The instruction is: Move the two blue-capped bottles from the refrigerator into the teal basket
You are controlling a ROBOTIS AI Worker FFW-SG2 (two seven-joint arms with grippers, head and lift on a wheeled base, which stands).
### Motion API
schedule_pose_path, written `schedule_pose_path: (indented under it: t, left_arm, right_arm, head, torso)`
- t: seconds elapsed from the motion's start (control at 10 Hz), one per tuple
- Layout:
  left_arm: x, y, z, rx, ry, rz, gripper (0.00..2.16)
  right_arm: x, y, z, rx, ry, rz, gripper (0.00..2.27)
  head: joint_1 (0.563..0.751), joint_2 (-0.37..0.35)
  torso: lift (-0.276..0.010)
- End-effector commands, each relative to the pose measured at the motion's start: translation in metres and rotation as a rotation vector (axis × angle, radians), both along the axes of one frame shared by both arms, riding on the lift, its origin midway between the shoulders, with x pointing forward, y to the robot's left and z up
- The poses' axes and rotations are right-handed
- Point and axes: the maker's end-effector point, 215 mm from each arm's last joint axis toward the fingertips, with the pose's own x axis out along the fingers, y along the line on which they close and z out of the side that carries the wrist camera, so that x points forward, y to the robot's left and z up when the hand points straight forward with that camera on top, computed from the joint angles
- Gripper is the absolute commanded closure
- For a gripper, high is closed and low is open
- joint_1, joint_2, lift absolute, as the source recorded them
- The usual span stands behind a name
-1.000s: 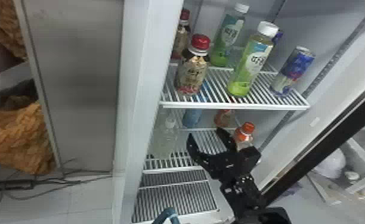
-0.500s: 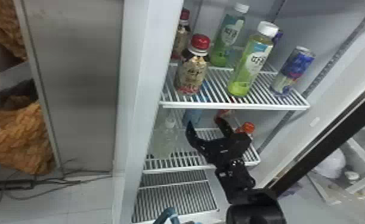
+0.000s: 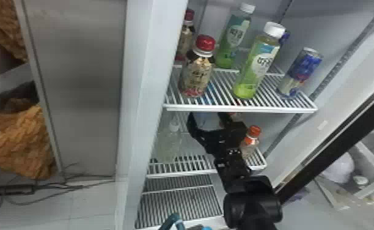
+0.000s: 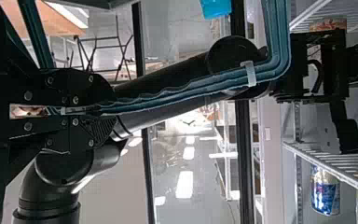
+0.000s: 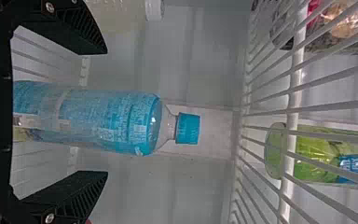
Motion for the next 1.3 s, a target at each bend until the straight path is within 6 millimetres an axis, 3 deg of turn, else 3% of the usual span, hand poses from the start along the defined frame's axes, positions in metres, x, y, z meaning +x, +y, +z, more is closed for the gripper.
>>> schedule_pose_path:
  t: [0.0,0.4,0.8,0.9,1.2]
  left_arm:
    - [-0.001,-0.001,0.0,-0.002,0.003,-0.002,1.08]
    - [-0.001,-0.002,0.002,-0.006,0.001,-0.009,1.08]
    - [0.001,-0.004,0.003,-0.007,-0.003,-0.011,1.08]
    - [0.002,-0.004,0.003,-0.008,-0.003,-0.01,1.08]
    - [0.003,-0.004,0.003,-0.012,-0.002,-0.008,1.08]
  right_arm:
    - [0.008,-0.001,0.002,0.001,-0.001,-0.012,0.08]
    - [0.03,-0.009,0.017,-0.004,-0.016,-0.043,0.08]
    - [0.042,-0.011,0.004,0.009,0.031,-0.057,0.08]
    - [0.045,-0.013,0.003,0.011,0.041,-0.061,0.16]
    - [0.045,-0.012,-0.001,0.034,0.048,-0.065,0.65]
  head:
    - [0.695,-0.35]
    - [0.695,-0.35]
    - [0.695,-0.35]
    - [0.695,-0.35]
    - [0.695,-0.35]
  torso:
    - [-0.151]
    - [-0.151]
    - [-0.151]
    - [-0.151]
    - [-0.151]
